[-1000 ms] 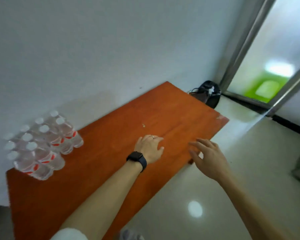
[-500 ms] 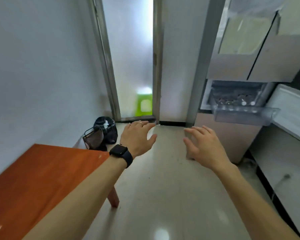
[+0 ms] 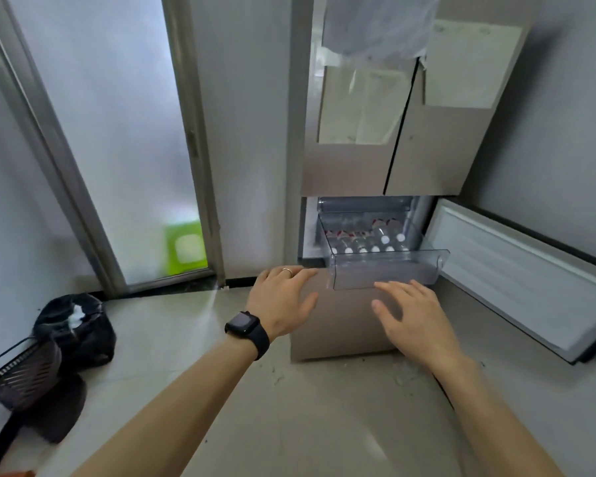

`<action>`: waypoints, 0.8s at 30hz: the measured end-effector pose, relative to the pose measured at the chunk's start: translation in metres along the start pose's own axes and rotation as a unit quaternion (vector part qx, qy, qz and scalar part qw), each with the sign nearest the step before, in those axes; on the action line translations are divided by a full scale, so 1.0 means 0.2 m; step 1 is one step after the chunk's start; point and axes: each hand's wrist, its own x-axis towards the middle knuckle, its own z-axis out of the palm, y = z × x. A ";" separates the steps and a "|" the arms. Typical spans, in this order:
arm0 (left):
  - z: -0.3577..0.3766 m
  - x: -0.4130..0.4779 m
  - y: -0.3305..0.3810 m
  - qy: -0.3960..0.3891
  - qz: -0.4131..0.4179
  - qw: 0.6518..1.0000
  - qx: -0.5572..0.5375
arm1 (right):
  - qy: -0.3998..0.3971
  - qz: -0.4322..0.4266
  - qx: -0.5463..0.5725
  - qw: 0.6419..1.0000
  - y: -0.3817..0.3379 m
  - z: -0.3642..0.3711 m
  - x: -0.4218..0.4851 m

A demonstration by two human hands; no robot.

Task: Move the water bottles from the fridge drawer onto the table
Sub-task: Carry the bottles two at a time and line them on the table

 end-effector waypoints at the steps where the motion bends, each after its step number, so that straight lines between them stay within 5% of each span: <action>1: 0.04 0.10 0.02 -0.007 0.006 1.000 -0.003 | -0.001 0.011 0.000 1.000 0.06 0.00 0.07; 14: 0.64 1.33 0.34 -0.065 0.067 0.995 -0.016 | -0.025 0.079 0.016 0.996 0.95 0.10 0.97; 24: 1.13 1.95 0.53 -0.137 -0.051 0.984 -0.097 | -0.096 0.051 0.077 0.991 1.52 0.24 1.67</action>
